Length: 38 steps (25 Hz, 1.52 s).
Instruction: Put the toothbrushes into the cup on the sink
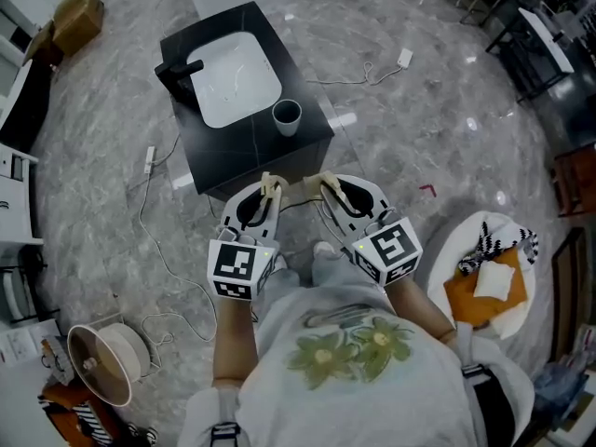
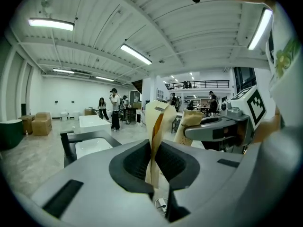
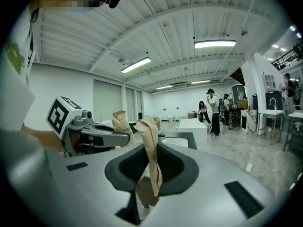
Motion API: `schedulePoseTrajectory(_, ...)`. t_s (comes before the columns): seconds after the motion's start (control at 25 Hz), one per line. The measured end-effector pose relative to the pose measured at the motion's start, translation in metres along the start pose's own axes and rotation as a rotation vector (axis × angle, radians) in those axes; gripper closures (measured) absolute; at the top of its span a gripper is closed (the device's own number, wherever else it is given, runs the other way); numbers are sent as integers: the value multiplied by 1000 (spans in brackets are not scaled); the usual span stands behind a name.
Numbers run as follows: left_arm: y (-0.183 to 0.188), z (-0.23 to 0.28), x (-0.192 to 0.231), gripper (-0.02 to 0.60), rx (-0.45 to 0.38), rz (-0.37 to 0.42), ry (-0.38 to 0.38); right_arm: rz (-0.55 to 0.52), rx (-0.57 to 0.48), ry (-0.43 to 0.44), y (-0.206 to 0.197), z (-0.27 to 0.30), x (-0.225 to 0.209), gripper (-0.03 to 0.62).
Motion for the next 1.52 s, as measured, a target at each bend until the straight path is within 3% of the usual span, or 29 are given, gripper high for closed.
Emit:
schedulePoseTrajectory(0.32, -7, 13, -38, 537, 14, -7, 47, -28, 8, 67, -6, -24, -22, 520)
schedulePoseTrajectory(0.8, -10, 29, -42, 537, 5, -45, 98, -18, 8, 116, -7, -23, -45, 520)
schedulePoseTrajectory(1.12, -17, 77, -5, 537, 44, -57, 57, 2, 42, 98, -14, 23, -82, 520)
schedulePoseTrajectory(1.52, 22, 146, 65, 537, 13, -62, 50, -10, 39, 64, 20, 91, -148, 520)
Point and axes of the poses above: the fingertips, and each gripper's own axes: z forward along the fingers, x to its left, y out of its top, the point moved 2 cm from there along -z, backward along the fingers, and after that the axes turned 9 degrees about y, right-handed, at the moved point
